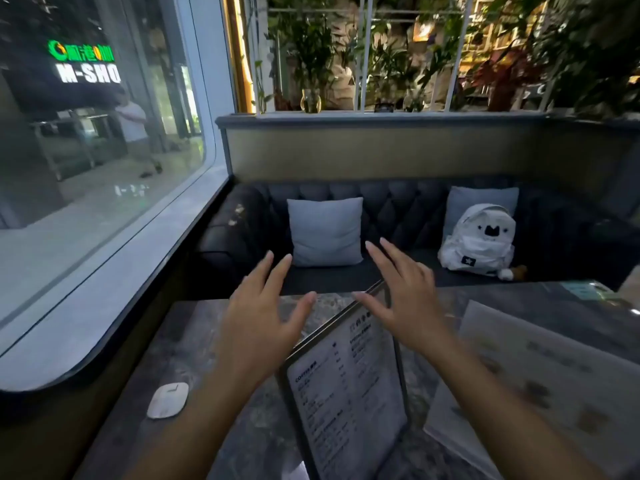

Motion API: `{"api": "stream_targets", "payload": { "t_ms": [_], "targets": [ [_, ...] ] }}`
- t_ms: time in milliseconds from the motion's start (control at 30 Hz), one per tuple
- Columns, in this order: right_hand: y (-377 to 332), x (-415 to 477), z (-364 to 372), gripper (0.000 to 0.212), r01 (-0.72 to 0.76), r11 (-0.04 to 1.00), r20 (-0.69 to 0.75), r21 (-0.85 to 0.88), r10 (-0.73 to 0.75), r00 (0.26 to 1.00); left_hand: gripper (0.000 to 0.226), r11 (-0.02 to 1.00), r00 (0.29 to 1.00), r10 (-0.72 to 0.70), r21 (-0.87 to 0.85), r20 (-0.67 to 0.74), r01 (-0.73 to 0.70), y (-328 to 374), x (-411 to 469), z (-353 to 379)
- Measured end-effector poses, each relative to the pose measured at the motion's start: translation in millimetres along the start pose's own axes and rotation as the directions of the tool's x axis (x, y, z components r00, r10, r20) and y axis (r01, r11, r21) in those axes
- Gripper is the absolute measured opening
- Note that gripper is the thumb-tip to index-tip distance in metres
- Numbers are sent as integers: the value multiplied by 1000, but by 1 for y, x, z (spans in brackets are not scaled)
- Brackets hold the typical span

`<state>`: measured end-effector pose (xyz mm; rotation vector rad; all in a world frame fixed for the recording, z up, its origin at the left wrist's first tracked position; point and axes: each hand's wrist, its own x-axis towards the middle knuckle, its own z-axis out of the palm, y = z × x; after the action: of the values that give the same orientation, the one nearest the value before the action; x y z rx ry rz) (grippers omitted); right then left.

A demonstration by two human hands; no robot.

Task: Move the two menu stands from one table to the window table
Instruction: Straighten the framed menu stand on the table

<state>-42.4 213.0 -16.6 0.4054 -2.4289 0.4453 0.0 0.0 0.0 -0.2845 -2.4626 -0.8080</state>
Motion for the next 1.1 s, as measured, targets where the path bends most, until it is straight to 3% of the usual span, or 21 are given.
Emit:
{"api": "stream_targets", "payload": {
  "t_ms": [300,467,633,800,1100],
  "targets": [
    [11,-7,20,52,-42,996,178,80,27,984,39,996,960,-56,-50,275,73,1,-19,6],
    [16,-6,19,45,-78,991,215,113,53,975,21,999,959,-33,-13,282,38,1,-21,7],
    [14,-1,19,44,-161,962,210,219,115,971,18,1000,960,-16,9,280,14,1,-21,8],
    [14,0,17,59,-158,953,195,259,109,975,19,999,965,-11,54,263,-3,-1,-21,10],
    [19,3,11,31,-108,979,121,171,88,989,20,999,963,-26,53,268,12,-11,-8,14]
  ]
}}
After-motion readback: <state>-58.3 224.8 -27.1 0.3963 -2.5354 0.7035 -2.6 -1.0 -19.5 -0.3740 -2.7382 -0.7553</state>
